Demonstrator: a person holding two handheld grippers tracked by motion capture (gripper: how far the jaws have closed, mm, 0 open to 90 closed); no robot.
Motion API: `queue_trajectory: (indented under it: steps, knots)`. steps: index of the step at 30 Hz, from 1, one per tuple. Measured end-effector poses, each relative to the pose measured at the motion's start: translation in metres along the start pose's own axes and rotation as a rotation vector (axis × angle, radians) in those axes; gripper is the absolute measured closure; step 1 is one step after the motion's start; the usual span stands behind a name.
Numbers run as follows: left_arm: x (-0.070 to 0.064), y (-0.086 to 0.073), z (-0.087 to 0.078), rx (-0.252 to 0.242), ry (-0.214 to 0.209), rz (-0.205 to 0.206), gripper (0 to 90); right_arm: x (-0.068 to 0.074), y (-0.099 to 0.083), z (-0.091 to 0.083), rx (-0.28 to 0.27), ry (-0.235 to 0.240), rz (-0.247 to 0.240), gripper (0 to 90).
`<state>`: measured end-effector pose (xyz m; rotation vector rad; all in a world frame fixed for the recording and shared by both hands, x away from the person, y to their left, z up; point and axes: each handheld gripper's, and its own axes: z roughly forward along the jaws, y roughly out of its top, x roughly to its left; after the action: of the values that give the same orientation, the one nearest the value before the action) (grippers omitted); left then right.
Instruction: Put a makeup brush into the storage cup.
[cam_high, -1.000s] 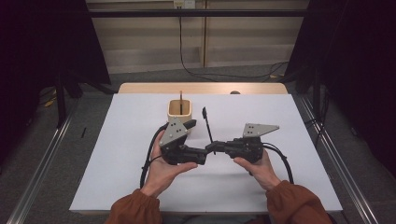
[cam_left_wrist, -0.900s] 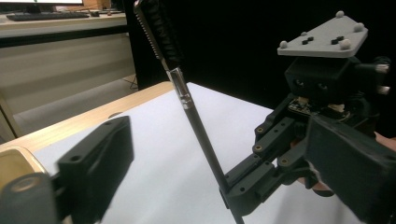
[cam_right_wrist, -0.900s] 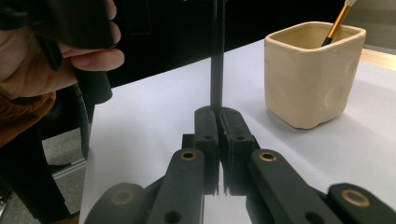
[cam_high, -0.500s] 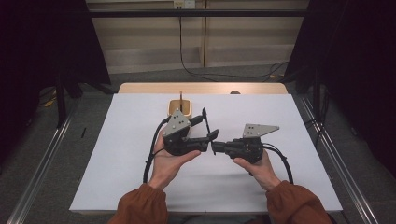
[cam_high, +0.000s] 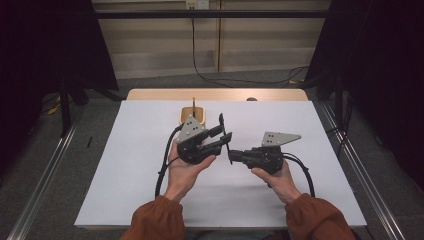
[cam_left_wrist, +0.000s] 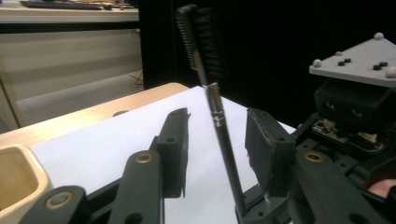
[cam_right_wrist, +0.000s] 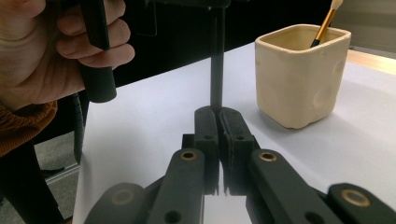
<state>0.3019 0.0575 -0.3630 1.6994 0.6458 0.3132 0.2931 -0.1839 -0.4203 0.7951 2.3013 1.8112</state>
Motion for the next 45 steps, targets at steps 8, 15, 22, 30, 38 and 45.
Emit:
queue_trajectory:
  steps: [8,15,22,30,38,45]
  knots:
    - [0.003,-0.001,0.002,0.002,-0.022,-0.037,74.8,0.000,-0.001,0.001,0.004,0.004,-0.002,86.9]
    - [0.003,-0.003,0.005,-0.006,-0.049,-0.062,82.2,-0.001,-0.001,0.001,0.005,0.003,0.006,86.9]
    - [0.003,-0.002,0.007,-0.002,-0.077,-0.073,84.3,-0.001,-0.002,0.003,-0.001,0.002,0.005,86.8]
    - [-0.006,0.002,0.008,0.011,-0.083,-0.032,85.8,0.000,-0.002,0.003,-0.006,0.008,-0.001,86.3]
    - [-0.007,0.003,0.009,-0.003,-0.080,-0.038,85.9,0.000,0.000,0.002,-0.011,0.014,-0.005,85.8]
    - [-0.007,0.003,0.011,0.000,-0.081,-0.040,85.9,-0.002,0.000,0.000,-0.008,0.009,0.003,81.7]
